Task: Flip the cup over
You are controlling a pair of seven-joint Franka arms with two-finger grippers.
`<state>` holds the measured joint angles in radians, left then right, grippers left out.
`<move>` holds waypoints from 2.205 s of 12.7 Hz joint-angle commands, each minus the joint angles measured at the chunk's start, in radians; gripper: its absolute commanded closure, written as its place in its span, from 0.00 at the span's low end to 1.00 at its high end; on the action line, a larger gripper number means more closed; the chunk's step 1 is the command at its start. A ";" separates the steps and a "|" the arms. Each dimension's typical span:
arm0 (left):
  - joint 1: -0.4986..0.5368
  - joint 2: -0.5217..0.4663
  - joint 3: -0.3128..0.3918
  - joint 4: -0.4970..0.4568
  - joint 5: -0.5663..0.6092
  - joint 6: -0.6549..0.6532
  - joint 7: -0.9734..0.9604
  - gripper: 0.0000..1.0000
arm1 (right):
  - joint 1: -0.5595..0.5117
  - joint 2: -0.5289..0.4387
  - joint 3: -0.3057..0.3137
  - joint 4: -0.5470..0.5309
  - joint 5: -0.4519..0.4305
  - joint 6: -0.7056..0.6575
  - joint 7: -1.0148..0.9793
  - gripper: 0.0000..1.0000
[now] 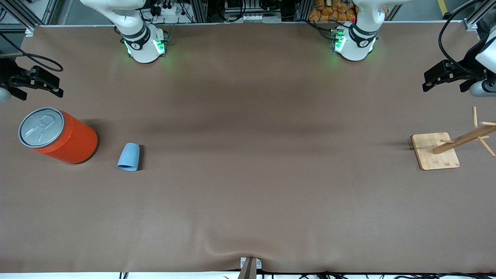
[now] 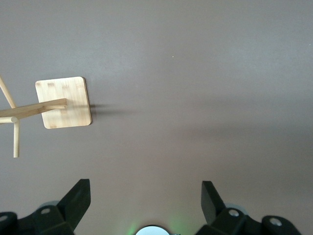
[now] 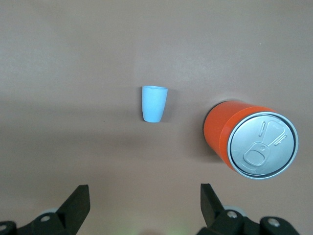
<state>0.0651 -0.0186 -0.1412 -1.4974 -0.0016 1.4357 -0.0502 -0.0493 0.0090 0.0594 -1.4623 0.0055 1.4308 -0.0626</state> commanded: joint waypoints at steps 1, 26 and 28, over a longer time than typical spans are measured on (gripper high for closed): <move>0.005 -0.003 -0.012 0.000 -0.012 -0.008 0.000 0.00 | 0.002 -0.023 0.000 -0.023 -0.015 0.000 -0.010 0.00; 0.059 0.071 -0.003 -0.012 -0.005 0.018 0.012 0.00 | -0.004 -0.012 -0.003 -0.009 -0.006 -0.006 0.001 0.00; 0.053 0.077 -0.005 -0.012 -0.006 0.018 0.010 0.00 | -0.003 -0.012 -0.003 -0.009 0.008 -0.007 0.001 0.00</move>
<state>0.1176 0.0561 -0.1410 -1.5078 -0.0016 1.4445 -0.0453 -0.0501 0.0090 0.0553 -1.4644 0.0067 1.4269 -0.0630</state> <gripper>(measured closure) 0.000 0.000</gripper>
